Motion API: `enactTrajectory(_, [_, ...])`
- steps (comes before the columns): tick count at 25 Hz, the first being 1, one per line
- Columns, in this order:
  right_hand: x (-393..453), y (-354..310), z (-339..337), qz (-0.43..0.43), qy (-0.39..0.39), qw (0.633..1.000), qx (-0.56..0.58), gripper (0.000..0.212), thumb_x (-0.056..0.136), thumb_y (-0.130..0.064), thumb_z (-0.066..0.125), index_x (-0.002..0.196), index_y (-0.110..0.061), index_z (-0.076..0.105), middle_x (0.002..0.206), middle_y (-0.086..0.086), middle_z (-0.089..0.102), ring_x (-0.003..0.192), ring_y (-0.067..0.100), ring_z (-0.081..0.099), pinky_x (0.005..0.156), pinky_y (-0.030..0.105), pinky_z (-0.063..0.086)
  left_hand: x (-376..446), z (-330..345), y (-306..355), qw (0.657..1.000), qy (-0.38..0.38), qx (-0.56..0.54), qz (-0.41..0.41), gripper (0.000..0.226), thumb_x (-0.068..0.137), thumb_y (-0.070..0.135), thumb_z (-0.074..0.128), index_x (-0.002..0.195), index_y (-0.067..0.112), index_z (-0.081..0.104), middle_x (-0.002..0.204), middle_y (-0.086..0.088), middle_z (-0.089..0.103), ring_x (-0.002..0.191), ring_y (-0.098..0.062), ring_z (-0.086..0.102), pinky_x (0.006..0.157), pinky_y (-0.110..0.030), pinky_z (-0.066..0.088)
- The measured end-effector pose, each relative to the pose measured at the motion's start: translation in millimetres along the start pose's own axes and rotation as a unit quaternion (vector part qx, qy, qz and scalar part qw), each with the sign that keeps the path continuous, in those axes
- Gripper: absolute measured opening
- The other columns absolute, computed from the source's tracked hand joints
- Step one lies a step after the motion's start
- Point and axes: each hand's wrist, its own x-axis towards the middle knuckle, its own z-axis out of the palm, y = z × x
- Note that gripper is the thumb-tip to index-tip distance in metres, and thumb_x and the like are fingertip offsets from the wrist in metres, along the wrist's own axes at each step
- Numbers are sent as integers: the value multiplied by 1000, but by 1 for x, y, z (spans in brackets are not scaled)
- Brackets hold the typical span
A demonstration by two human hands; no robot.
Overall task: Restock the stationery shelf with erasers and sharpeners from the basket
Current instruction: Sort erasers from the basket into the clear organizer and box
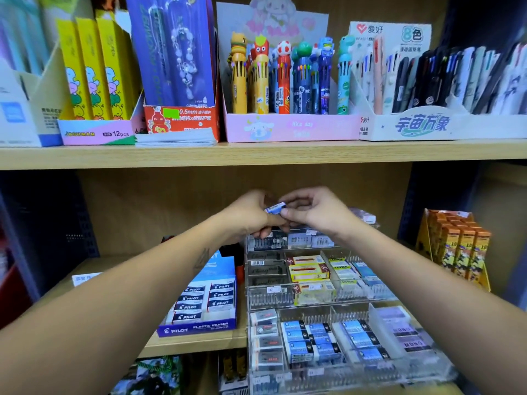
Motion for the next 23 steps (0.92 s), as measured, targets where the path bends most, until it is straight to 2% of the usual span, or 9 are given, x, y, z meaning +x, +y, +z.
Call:
enactTrajectory(2, [-13, -3, -2, 8, 17, 1000, -1, 15, 86, 2, 71, 99, -6, 69, 71, 9, 70, 60, 19, 66, 62, 26, 58, -10, -1, 0, 999, -7, -41, -31, 26, 90, 2, 68, 111, 0, 55, 62, -10, 71, 35, -9, 41, 33, -18, 25])
enactTrajectory(4, [-31, -4, -7, 2, 18, 999, -28, 15, 88, -1, 71, 103, -2, 68, 68, 14, 69, 54, 19, 62, 53, 24, 52, -20, -2, -1, 995, -22, -91, -44, 18, 92, 1, 63, 108, -6, 56, 78, -23, 73, 36, -10, 41, 32, -17, 25])
enactTrajectory(7, [-61, -2, -14, -13, -30, 990, -134, 18, 85, -8, 76, 101, -1, 70, 73, 11, 71, 61, 17, 65, 59, 26, 53, -41, 9, -6, 988, -56, -131, -68, 4, 93, -4, 58, 97, -5, 59, 85, -31, 70, 39, -12, 42, 31, -17, 26])
enactTrajectory(10, [-87, 3, -14, -60, -40, 959, -276, 17, 79, -21, 83, 90, -10, 77, 82, 1, 73, 72, 14, 67, 70, 33, 56, -60, 30, -7, 982, -82, -147, -91, 4, 93, -4, 57, 91, -2, 60, 84, -32, 68, 39, -13, 40, 32, -17, 25])
enactTrajectory(13, [-116, 7, -14, -55, -49, 948, -308, 17, 80, -20, 82, 94, -11, 76, 84, -1, 72, 72, 3, 64, 70, 21, 53, -81, 46, -4, 980, -118, -116, -114, 5, 93, -2, 55, 97, 0, 57, 82, -27, 70, 45, -16, 44, 36, -20, 27])
enactTrajectory(17, [-141, 17, -15, -16, -134, 917, -375, 12, 80, -21, 83, 89, -16, 78, 80, -7, 75, 72, -2, 67, 69, 14, 51, -98, 53, -16, 973, -130, -131, -139, 27, 84, -17, 40, 100, 2, 51, 75, -17, 63, 57, -21, 50, 50, -31, 38])
enactTrajectory(20, [-147, 19, -9, 31, -212, 900, -379, 15, 78, -20, 84, 92, -16, 79, 80, -9, 75, 71, -4, 67, 69, 12, 52, -107, 57, -30, 971, -135, -148, -131, 43, 77, -31, 36, 103, -1, 53, 86, -18, 62, 71, -25, 60, 68, -37, 51])
enactTrajectory(23, [-145, 16, 1, 32, -252, 882, -396, 16, 80, -19, 82, 95, -16, 80, 75, -16, 71, 65, -9, 63, 64, 7, 46, -114, 58, -36, 968, -132, -173, -122, 44, 80, -33, 46, 110, -4, 55, 100, -21, 65, 96, -35, 70, 84, -38, 53])
